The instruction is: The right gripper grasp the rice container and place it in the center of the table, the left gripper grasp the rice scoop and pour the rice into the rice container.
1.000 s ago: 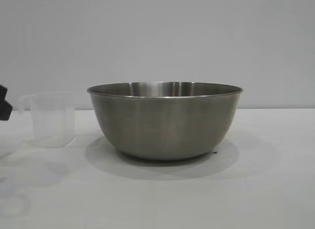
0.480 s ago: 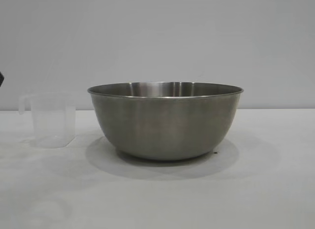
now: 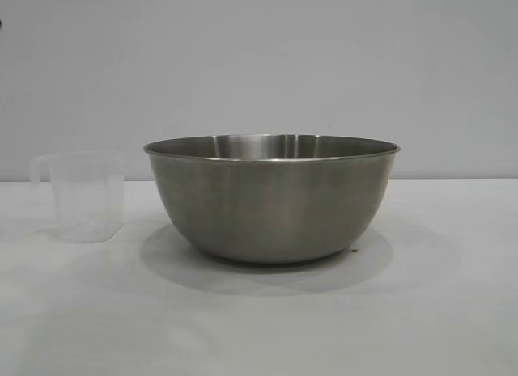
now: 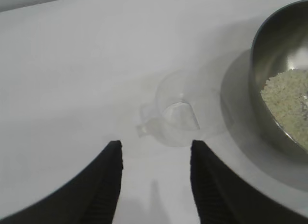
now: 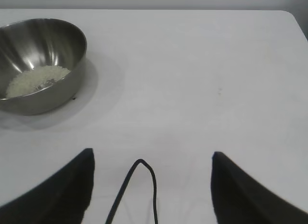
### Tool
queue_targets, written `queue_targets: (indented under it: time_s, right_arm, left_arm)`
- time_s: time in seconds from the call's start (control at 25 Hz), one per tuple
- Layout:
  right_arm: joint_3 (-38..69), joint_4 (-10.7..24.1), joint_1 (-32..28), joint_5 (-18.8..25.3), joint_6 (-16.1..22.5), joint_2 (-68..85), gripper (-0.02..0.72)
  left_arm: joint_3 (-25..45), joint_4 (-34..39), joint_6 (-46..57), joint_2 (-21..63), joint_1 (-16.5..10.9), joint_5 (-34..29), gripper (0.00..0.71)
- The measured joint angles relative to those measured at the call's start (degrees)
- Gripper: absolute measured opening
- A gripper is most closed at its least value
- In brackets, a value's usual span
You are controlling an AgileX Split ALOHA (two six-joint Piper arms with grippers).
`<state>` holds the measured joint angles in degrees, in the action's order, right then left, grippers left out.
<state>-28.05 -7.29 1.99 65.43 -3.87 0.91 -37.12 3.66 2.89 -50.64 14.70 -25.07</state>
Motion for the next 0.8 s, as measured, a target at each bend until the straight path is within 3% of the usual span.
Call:
queue_targets:
  time_s: [0.72, 0.8]
  right_arm:
    - [0.0, 0.0, 0.0, 0.0, 0.0, 0.0, 0.438]
    - [0.0, 0.0, 0.0, 0.0, 0.0, 0.0, 0.438]
  left_arm:
    - [-0.02, -0.88, -3.95, 34.39, 0.0, -31.93, 0.283]
    - [-0.02, -1.53, -4.61, 37.48, 0.0, -35.86, 0.382]
